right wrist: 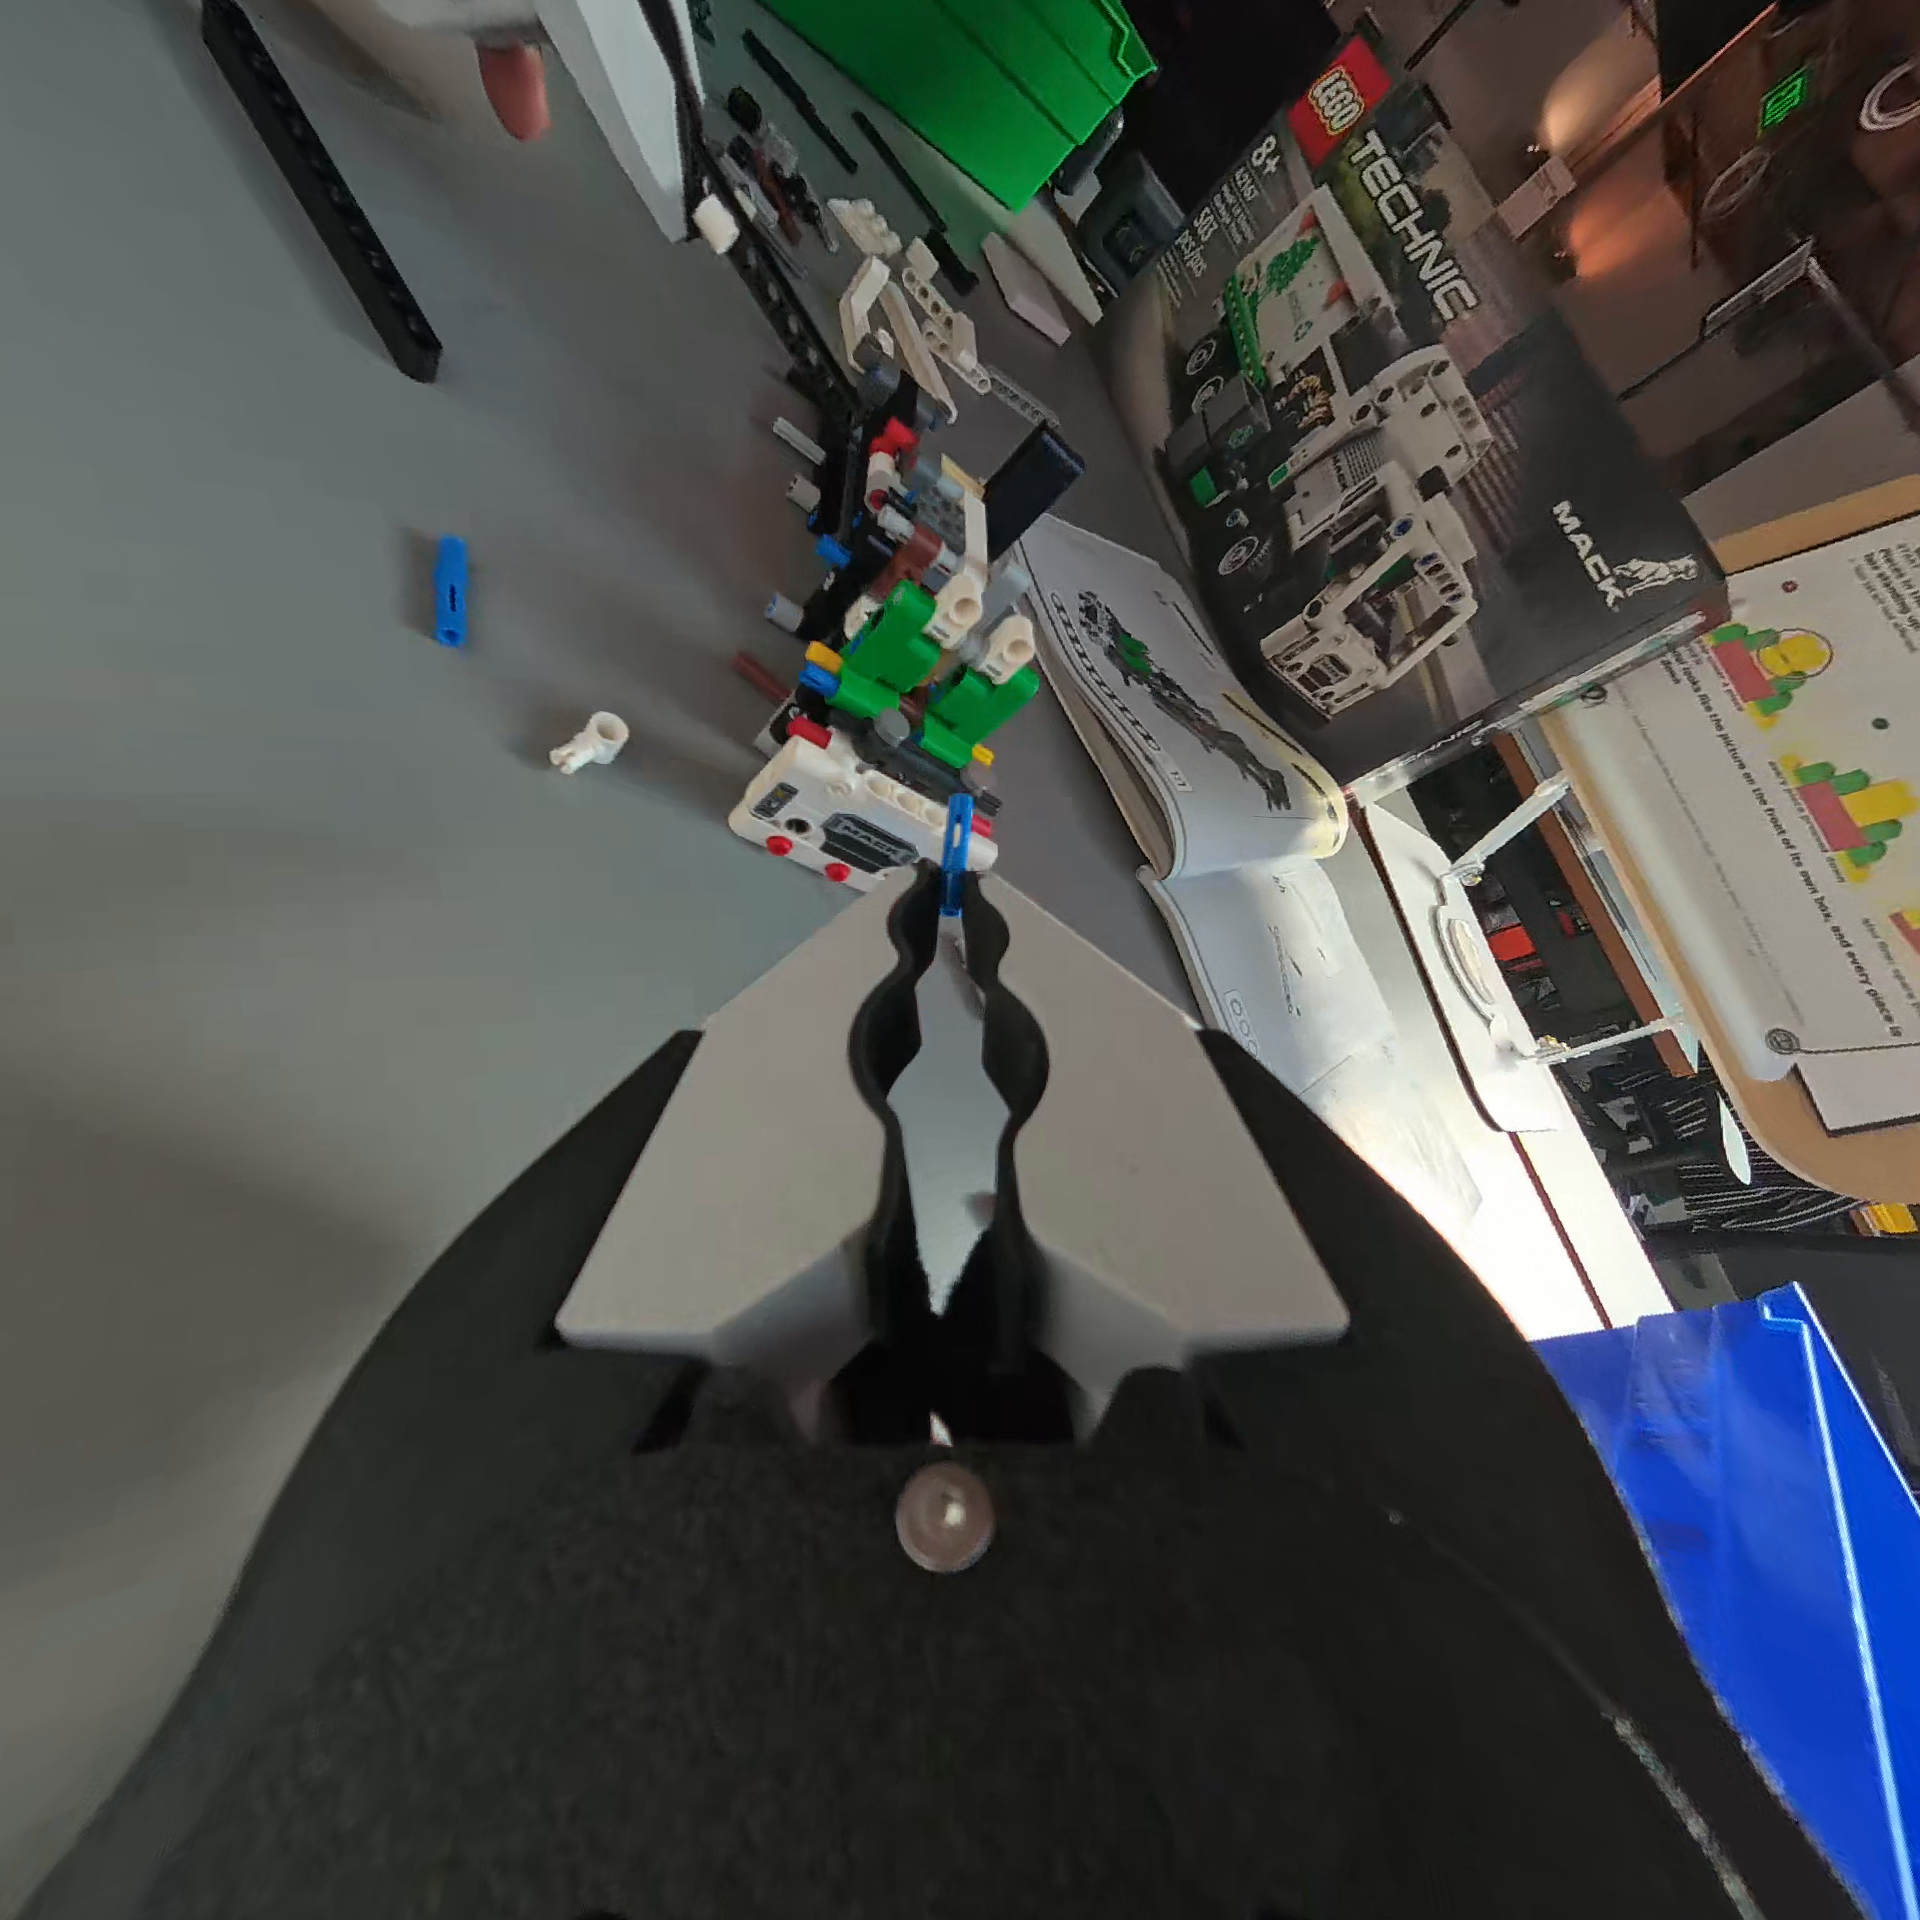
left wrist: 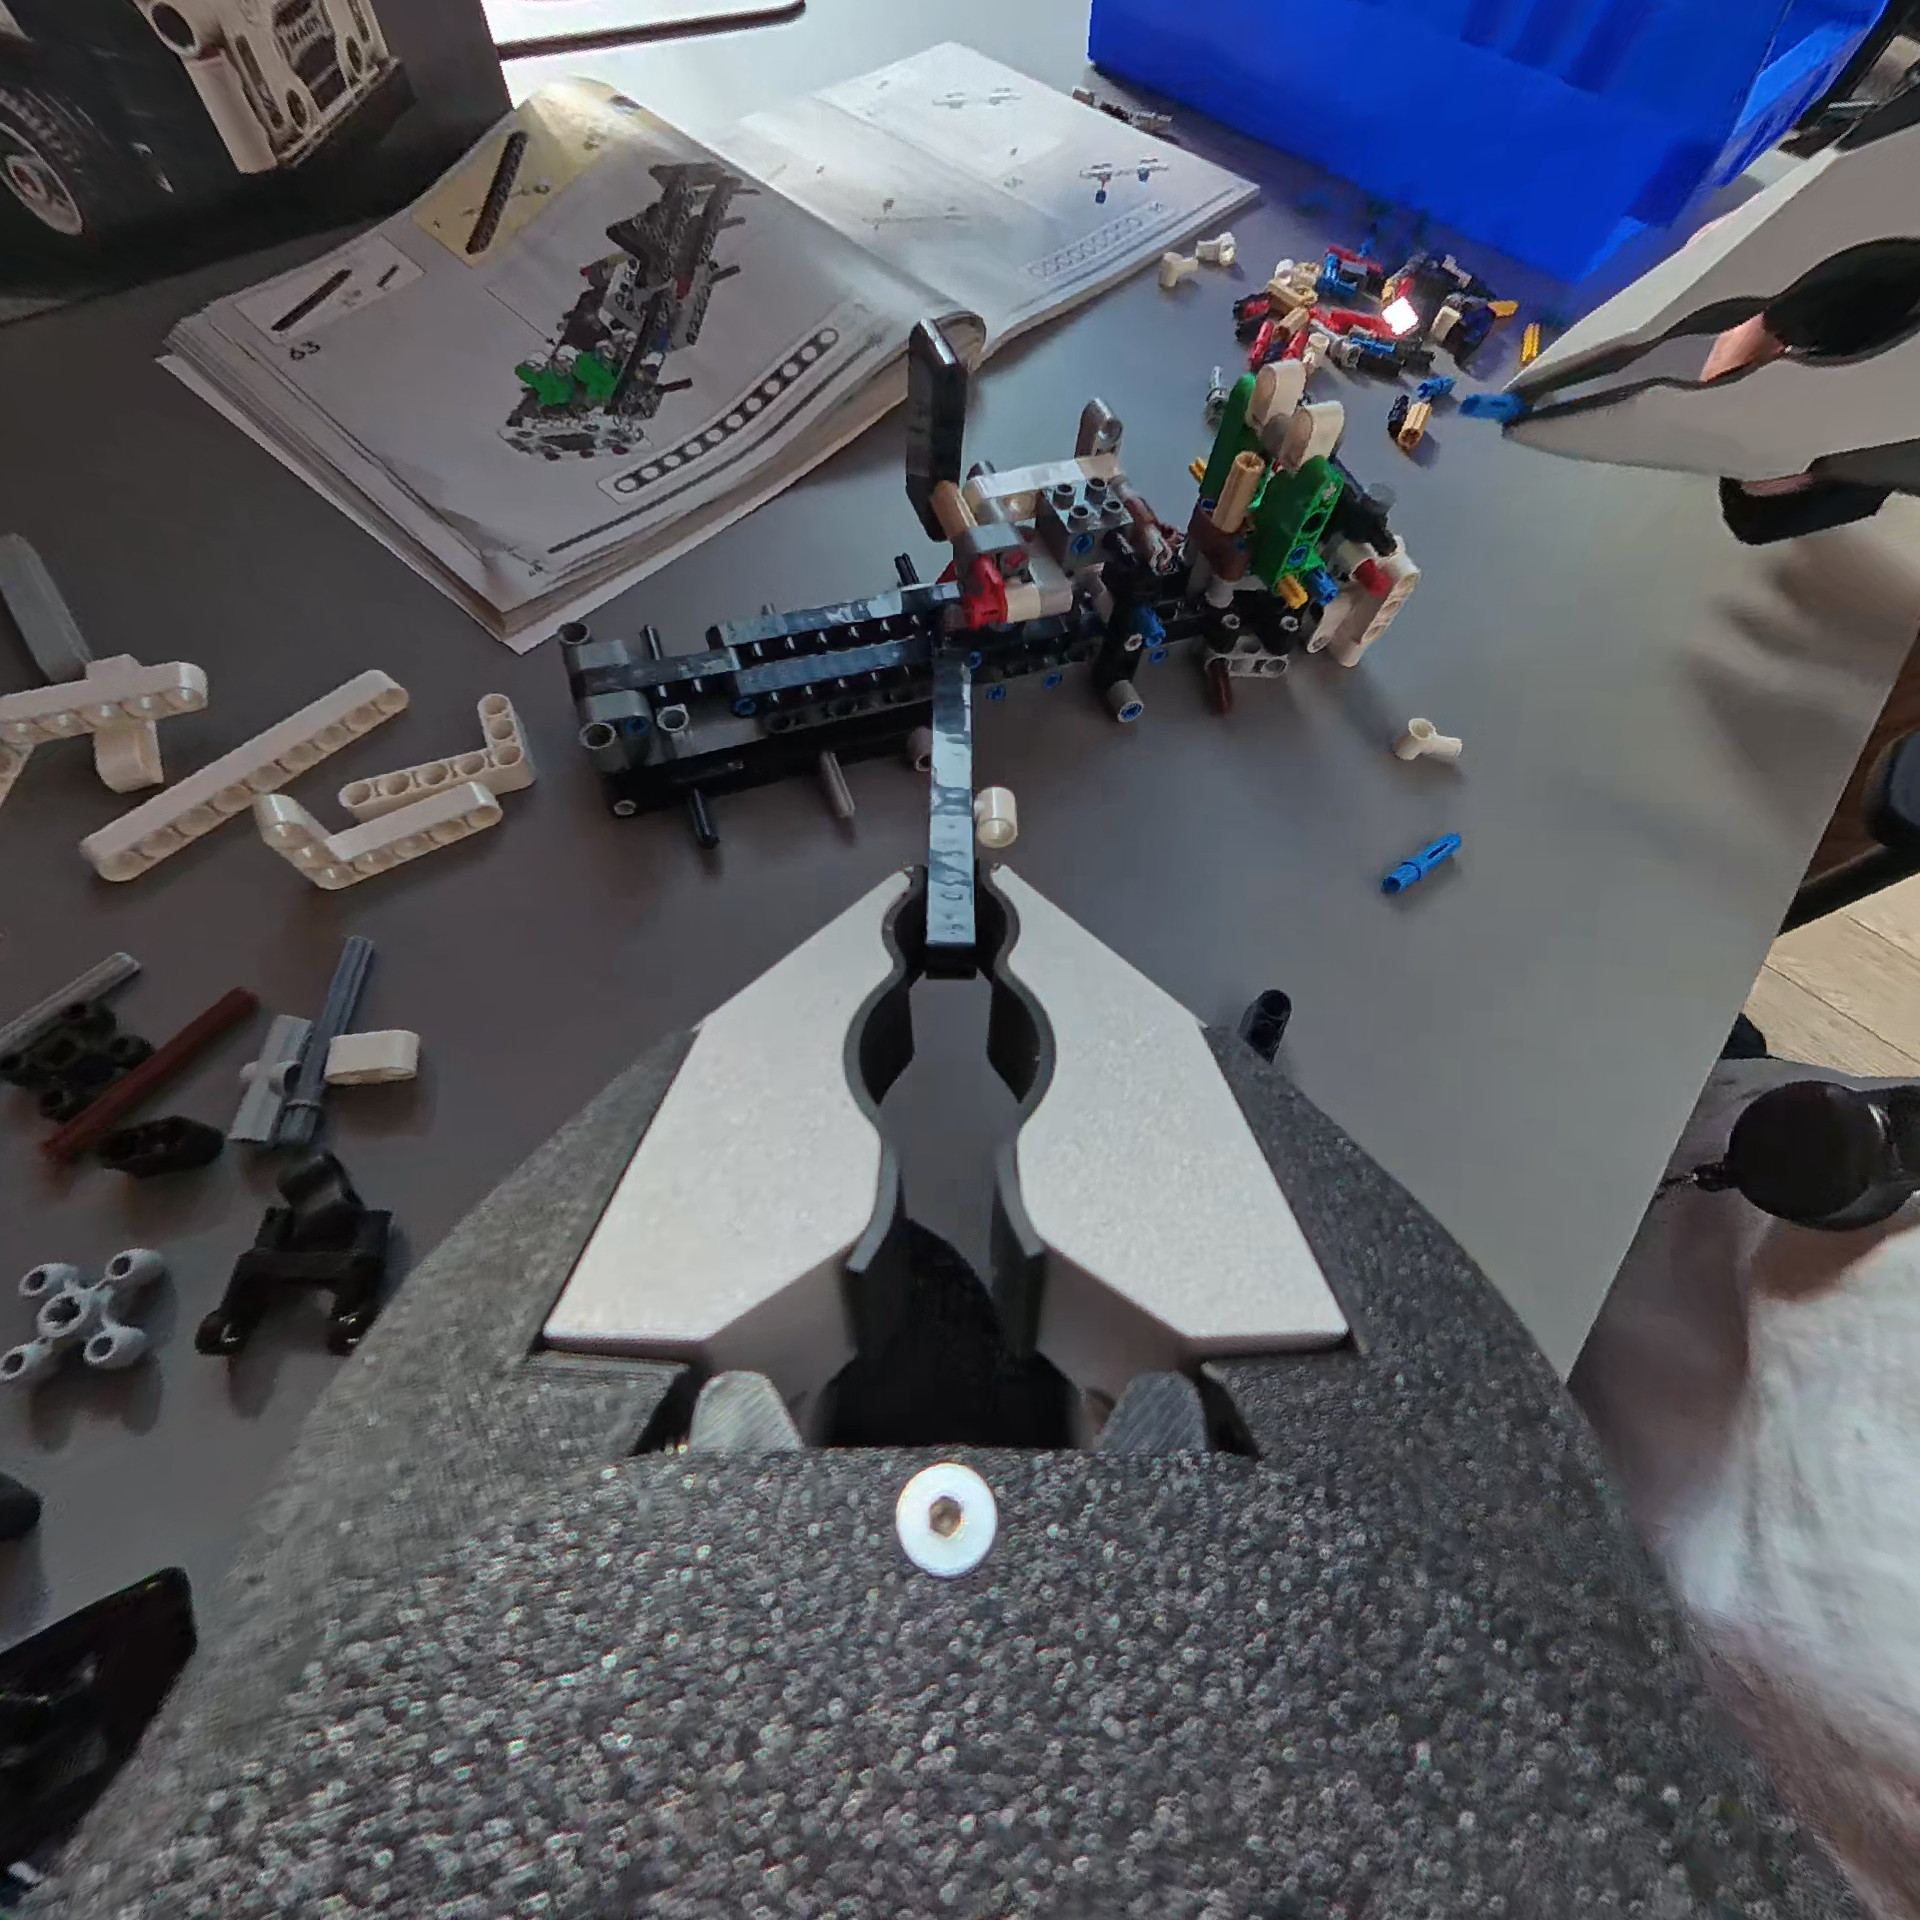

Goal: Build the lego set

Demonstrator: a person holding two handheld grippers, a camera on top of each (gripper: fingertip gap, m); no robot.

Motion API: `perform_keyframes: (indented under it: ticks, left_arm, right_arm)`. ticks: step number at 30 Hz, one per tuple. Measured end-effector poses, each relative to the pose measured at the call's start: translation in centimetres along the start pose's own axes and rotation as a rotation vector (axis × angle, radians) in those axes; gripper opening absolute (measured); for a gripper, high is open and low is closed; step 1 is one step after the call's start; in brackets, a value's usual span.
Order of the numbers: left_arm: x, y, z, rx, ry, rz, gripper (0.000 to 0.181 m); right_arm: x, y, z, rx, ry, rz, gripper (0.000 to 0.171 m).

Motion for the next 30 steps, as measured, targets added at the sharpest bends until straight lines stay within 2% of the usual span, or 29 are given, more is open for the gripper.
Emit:
perform_keyframes:
  ticks: [10,13,19,25,30]
  left_arm:
    - [0.5,0.5,0.6,-0.011,0.069,-0.044,0.006]
    - [0.5,0.5,0.9,0.012,0.079,-0.048,0.006]
    - [0.6,0.5,1.8,0.111,0.059,-0.056,0.006]
    - [1.1,0.5,3.6,0.23,0.104,-0.081,0.006]
    - [0.8,0.2,3.7,0.303,0.035,-0.066,0.006]
  right_arm:
    - [0.4,-1.0,0.8,0.078,0.053,0.097,0.002]
    - [0.2,-0.8,0.4,0.077,0.009,0.091,0.002]
    - [0.3,-0.2,-0.2,0.038,-0.051,0.09,0.002]
    - [-1.1,0.5,-1.8,0.0,-0.172,0.133,0.003]
    - [-1.3,0.6,-2.0,0.006,-0.203,0.131,0.002]
Point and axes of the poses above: each gripper's, where its closed fingertips meet, y out along the fingers, x out of its underside, z = x × y across the jaws, the point moved 1 cm from there along -y, back along the fingers, and after that the axes turned 2 degrees about x, right-handed, at the moved point
